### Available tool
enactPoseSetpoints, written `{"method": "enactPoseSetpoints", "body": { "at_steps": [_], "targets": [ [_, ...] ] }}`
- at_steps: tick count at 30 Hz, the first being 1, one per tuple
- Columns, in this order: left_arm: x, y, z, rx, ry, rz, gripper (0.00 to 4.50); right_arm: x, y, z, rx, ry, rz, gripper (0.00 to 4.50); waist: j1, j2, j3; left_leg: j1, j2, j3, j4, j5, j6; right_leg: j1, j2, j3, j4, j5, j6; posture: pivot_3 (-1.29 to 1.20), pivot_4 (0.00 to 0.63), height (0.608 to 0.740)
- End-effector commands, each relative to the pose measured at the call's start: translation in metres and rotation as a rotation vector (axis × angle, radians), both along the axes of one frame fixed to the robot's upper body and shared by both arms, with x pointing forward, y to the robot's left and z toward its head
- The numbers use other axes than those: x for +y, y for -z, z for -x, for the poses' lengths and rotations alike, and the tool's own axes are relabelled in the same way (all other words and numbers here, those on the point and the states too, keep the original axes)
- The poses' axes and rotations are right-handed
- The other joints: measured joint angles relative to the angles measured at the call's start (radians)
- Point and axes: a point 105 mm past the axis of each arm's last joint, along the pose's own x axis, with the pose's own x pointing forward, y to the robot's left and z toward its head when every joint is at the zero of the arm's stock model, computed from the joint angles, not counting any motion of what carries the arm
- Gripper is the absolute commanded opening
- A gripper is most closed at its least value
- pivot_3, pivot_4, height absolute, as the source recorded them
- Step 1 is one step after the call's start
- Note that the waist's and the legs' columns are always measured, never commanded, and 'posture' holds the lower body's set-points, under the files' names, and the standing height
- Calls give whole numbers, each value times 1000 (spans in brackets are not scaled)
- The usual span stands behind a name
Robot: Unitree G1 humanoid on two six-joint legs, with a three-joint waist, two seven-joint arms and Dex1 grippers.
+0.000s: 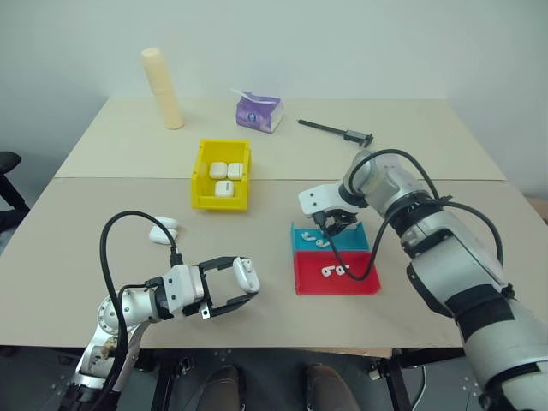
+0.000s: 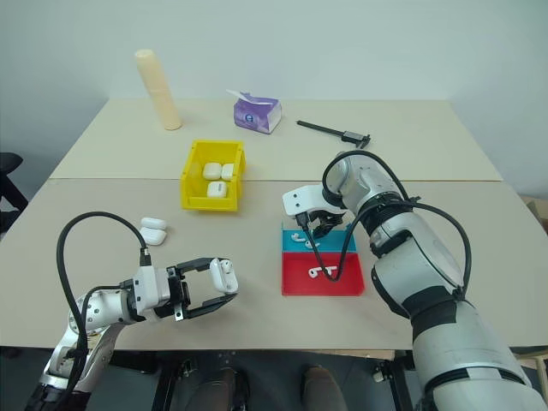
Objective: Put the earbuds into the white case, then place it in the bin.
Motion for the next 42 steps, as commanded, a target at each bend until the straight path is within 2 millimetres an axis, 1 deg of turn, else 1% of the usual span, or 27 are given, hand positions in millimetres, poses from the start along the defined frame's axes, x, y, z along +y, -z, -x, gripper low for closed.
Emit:
{"method": "enactPoseSetpoints", "body": {
  "at_steps": [1,2,3,4,24,27,28,29,42],
  "targets": [
    [-2,-7,1,-47,10,2,2862,0,-8,-1,-18,-14,-15,2417,0,0,0,0,0,0,0,0,0,0,0,0,0,0,0,0,150,740],
    [-2,-7,1,-46,11,1,2862,0,-7,-1,-19,-14,-12,2290,0,0,0,0,0,0,0,0,0,0,0,0,0,0,0,0,150,740],
    [-1,-6,1,-46,11,-1,2862,0,-6,-1,-20,-12,-13,1979,0,0,0,0,0,0,0,0,0,0,0,0,0,0,0,0,150,740],
    [-1,-6,1,-45,11,-3,2862,-1,-6,-1,-19,-8,-15,1778,0,0,0,0,0,0,0,0,0,0,0,0,0,0,0,0,150,740],
    [0,-4,-1,-53,20,-12,2862,-11,4,2,10,18,3,1778,0,0,0,1,0,0,0,0,0,1,0,0,0,0,0,0,150,740],
    [0,-4,-1,-54,19,-15,2862,-11,5,3,14,16,1,1226,0,0,0,2,0,0,0,0,0,1,0,0,0,0,0,0,150,740],
    [0,-4,-1,-53,18,-16,2862,-11,5,3,15,16,1,880,0,0,0,2,0,0,0,0,0,2,0,0,0,0,0,0,150,740],
    [0,-4,-1,-54,18,-16,2862,-11,6,4,14,12,4,649,0,0,0,3,0,0,0,0,0,2,0,0,1,0,0,0,150,740],
    [0,-4,-1,-56,17,-18,2862,-13,8,6,8,11,-11,649,0,0,0,4,0,0,0,0,0,2,0,0,2,0,0,0,150,740]
  ]
}}
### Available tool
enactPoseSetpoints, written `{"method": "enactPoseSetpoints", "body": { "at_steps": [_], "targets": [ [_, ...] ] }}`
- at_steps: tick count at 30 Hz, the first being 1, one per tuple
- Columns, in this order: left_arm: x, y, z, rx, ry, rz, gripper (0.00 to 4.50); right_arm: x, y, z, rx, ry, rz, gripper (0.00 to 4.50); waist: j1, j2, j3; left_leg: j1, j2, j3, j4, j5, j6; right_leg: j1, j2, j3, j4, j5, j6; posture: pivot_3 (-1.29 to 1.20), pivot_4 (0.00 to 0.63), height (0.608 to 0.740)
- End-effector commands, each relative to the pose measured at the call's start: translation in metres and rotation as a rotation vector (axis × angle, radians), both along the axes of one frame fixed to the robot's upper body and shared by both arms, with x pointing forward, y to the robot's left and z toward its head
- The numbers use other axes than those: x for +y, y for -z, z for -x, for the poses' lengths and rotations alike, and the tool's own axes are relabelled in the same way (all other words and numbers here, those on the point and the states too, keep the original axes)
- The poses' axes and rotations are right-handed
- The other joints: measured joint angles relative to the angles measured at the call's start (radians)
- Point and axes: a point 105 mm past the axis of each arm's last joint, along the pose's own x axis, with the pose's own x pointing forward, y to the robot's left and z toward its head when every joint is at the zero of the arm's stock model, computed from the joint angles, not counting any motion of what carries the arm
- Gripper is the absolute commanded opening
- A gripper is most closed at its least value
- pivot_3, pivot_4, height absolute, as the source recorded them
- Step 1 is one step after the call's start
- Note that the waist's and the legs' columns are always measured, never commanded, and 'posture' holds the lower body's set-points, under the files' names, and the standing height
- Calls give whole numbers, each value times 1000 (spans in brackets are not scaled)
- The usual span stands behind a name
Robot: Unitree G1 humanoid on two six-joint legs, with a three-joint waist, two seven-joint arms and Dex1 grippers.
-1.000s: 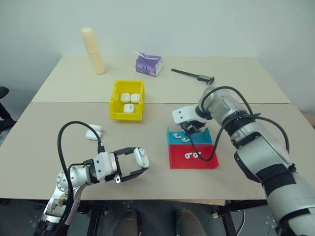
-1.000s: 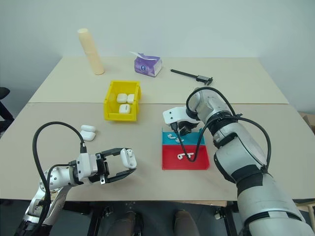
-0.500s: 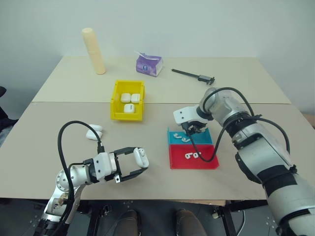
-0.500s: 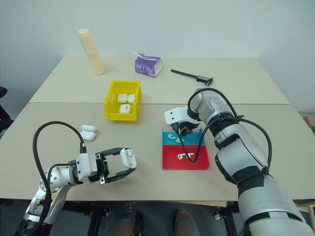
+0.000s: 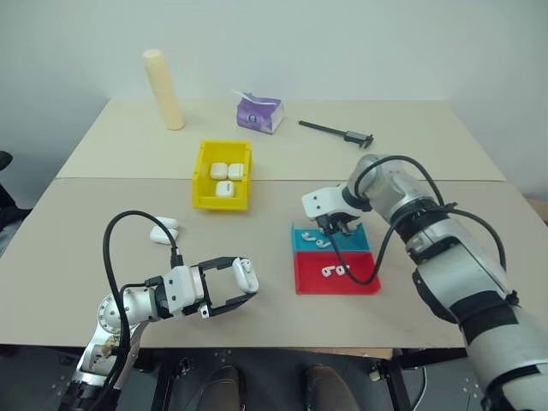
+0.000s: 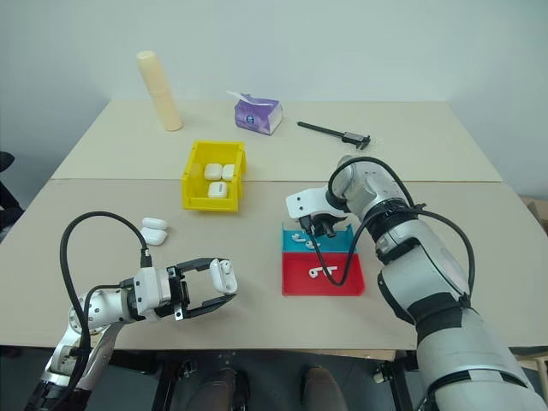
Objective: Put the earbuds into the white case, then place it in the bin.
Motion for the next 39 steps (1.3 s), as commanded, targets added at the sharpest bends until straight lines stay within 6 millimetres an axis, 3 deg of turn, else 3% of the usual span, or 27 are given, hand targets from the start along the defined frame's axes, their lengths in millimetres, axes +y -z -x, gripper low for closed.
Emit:
{"method": "enactPoseSetpoints", "body": {
  "at_steps": [1,15,18,21,26,30,34,39],
  "targets": [
    [-2,-8,0,-42,16,8,2862,-6,0,2,5,21,-16,649,0,0,0,0,0,0,0,0,0,0,0,0,0,0,0,0,150,740],
    [-6,-19,-12,-74,42,34,2862,-17,-67,21,-101,115,-323,649,2,0,0,-1,0,0,0,0,0,-1,0,0,0,0,0,0,150,740],
    [-11,-33,-20,-103,41,104,2862,-13,-111,38,-109,135,-589,649,4,0,0,-2,0,0,0,0,0,-2,0,1,1,0,0,0,150,740],
    [-23,-54,-22,-103,74,215,2862,-16,-150,70,-136,82,-830,649,9,0,0,-4,0,-1,0,0,0,-3,0,0,0,0,0,0,150,740],
    [-43,-87,-17,-70,180,368,2862,-24,-187,122,-96,52,-1187,649,18,0,0,-5,0,-4,1,0,0,0,0,-2,-4,1,1,0,150,740],
    [-52,-97,-14,-52,259,395,2862,-25,-189,159,11,-6,-1426,649,17,0,0,-4,-1,-8,1,0,0,3,0,-3,-4,1,2,0,150,740],
    [-58,-100,-13,-47,322,392,2862,-10,-172,186,47,-85,-1460,649,7,0,0,-2,-1,-9,1,0,0,3,1,0,-4,1,2,0,150,740],
    [-65,-103,-7,-50,391,388,2862,9,-158,193,87,-96,-1481,649,1,0,0,-3,-1,-10,1,0,0,3,1,0,-4,1,3,0,150,740]
  ]
}}
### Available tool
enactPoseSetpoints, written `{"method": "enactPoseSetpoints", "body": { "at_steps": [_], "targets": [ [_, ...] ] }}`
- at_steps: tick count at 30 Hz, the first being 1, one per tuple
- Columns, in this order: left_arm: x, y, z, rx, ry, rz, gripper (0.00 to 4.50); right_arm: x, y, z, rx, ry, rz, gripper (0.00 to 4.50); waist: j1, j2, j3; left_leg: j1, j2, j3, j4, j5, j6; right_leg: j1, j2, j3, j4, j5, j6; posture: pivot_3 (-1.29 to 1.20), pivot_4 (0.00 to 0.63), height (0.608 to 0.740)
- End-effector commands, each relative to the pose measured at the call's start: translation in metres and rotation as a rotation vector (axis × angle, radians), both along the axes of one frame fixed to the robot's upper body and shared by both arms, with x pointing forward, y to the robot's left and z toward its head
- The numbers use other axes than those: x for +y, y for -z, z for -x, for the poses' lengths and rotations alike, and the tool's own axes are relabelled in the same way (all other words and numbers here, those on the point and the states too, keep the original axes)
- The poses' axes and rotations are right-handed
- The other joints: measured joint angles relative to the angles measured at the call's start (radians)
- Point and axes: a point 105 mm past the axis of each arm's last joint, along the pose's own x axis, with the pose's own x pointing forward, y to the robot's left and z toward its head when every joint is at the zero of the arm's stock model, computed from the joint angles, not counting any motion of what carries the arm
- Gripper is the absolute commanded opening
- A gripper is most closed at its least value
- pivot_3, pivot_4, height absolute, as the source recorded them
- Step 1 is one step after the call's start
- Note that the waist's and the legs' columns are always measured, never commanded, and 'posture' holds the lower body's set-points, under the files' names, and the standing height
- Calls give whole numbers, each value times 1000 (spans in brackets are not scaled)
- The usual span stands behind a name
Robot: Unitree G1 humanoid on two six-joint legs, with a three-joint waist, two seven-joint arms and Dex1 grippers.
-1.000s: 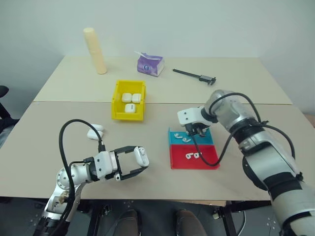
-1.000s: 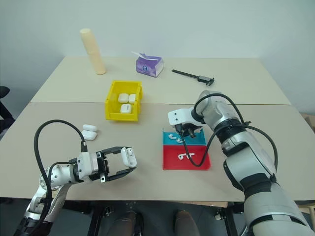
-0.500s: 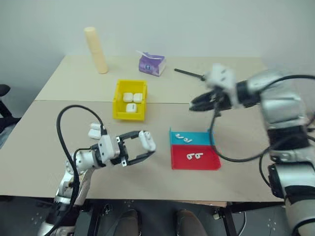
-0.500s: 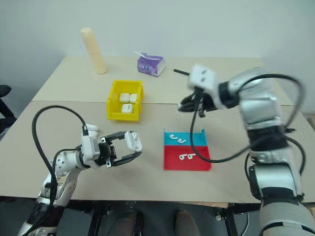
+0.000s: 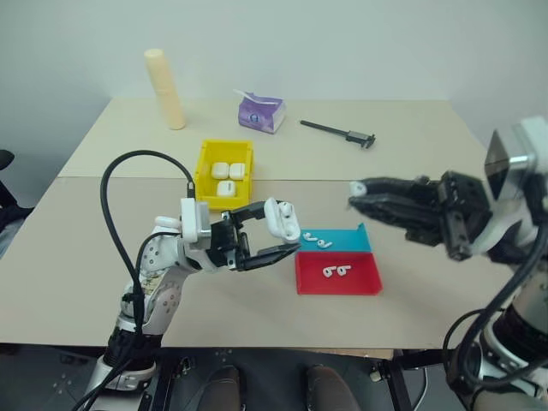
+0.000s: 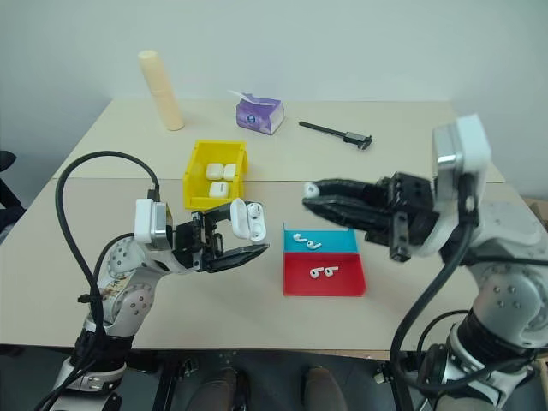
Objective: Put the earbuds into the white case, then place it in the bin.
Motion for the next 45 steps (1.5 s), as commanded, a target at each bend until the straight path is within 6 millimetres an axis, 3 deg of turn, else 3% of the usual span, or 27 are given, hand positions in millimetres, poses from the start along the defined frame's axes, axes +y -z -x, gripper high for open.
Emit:
{"method": "enactPoseSetpoints", "body": {
  "at_steps": [1,15,24,34,40,45],
  "targets": [
    [-4,-7,6,-28,49,8,2862,13,-2,7,-33,-26,-15,649,-2,0,0,1,0,0,0,0,0,0,0,0,0,0,0,0,150,740],
    [-5,-4,8,-29,32,21,2862,35,21,2,30,-70,55,649,0,0,0,-1,0,-1,0,0,0,0,1,0,-1,0,0,0,150,740],
    [-6,-4,9,-37,23,20,2862,34,29,-8,27,-28,98,649,1,0,0,-1,0,-1,0,0,0,0,0,-1,-1,0,0,0,150,740],
    [-6,-4,8,-44,13,20,2862,37,37,-6,30,-48,130,649,1,0,0,-1,0,-1,0,0,0,0,0,-1,-1,0,0,0,150,740],
    [-6,-3,7,-44,16,17,2862,33,37,-4,-4,-44,144,2592,2,0,0,-1,0,-1,0,0,0,0,0,0,-1,0,0,0,150,740],
    [-5,5,-2,-28,-11,-30,2862,21,33,-9,-18,-18,143,2592,2,0,0,-1,0,-1,0,0,0,0,0,-1,-1,0,0,0,150,740]
  ]
}}
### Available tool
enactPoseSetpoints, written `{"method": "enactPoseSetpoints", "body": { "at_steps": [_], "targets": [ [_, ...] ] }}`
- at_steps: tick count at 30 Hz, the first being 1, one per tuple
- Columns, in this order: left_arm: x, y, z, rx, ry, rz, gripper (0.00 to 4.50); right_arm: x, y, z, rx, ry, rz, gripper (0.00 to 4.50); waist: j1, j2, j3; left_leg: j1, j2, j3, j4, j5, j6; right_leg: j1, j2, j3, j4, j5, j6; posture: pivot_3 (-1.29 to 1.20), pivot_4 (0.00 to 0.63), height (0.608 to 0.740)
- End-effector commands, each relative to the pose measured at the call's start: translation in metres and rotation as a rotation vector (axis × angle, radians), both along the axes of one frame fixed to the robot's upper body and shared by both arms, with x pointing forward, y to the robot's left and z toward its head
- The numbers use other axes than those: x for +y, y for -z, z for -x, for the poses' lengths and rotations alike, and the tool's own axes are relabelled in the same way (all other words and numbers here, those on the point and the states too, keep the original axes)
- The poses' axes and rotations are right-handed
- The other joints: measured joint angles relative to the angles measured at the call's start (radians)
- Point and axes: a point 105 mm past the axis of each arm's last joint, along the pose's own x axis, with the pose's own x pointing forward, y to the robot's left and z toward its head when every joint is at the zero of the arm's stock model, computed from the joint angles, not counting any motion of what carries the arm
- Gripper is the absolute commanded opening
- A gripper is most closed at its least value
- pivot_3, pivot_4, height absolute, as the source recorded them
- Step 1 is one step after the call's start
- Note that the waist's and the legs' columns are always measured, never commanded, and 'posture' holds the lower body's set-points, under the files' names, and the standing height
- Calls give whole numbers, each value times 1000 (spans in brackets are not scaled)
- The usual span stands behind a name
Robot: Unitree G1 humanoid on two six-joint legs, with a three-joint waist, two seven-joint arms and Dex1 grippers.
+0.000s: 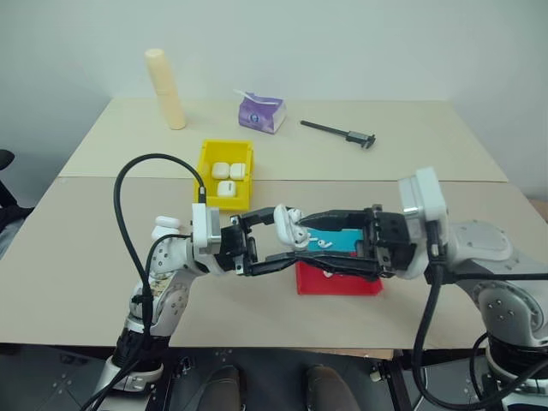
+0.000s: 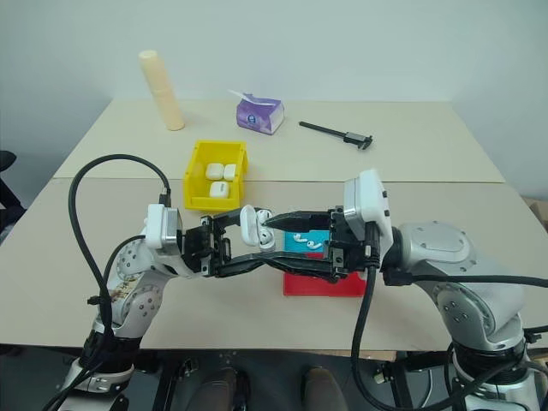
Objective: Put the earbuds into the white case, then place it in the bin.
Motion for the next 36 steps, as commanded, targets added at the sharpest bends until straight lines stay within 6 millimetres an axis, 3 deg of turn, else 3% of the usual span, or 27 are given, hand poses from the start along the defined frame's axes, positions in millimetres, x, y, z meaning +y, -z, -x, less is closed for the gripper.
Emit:
{"method": "enactPoseSetpoints", "body": {
  "at_steps": [1,5,7,14,19,24,31,36],
  "targets": [
    [0,1,-6,-36,-11,-31,2862,-14,-13,-4,-55,32,-17,2592,0,0,0,0,0,0,0,0,0,0,0,0,0,0,0,0,150,740],
    [-8,13,-14,-43,-2,-75,2862,-24,-34,-12,-79,47,-21,2592,-1,0,0,0,0,1,0,0,0,0,0,1,0,0,0,0,150,740],
    [-14,18,-16,-59,15,-89,2862,-24,-48,-13,-96,23,-28,2234,0,0,0,0,0,0,0,0,0,-1,0,0,0,0,0,0,150,740],
    [-36,24,-20,-89,42,-162,2862,-7,-52,-15,-159,-42,89,21,0,0,0,-2,0,0,0,0,0,-1,0,0,0,0,0,0,150,740],
    [-42,25,-21,-124,47,-192,2862,1,-37,-20,-173,-44,193,21,0,0,0,-2,0,0,0,0,0,-2,0,0,0,0,0,0,150,740],
    [-43,12,-16,-153,46,-143,2862,6,-20,-27,-189,-17,283,21,0,0,0,-2,0,0,0,0,0,-2,0,0,0,0,0,0,150,740],
    [-39,13,-16,-166,16,-135,2862,2,-7,-30,-221,-3,371,21,1,0,0,-2,0,0,0,0,0,-2,0,0,0,0,0,0,150,740],
    [-24,4,-14,-149,-40,-72,2862,-8,1,-33,-255,34,449,21,0,0,0,-2,0,0,0,0,0,-2,0,0,0,0,0,0,150,740]
  ]
}}
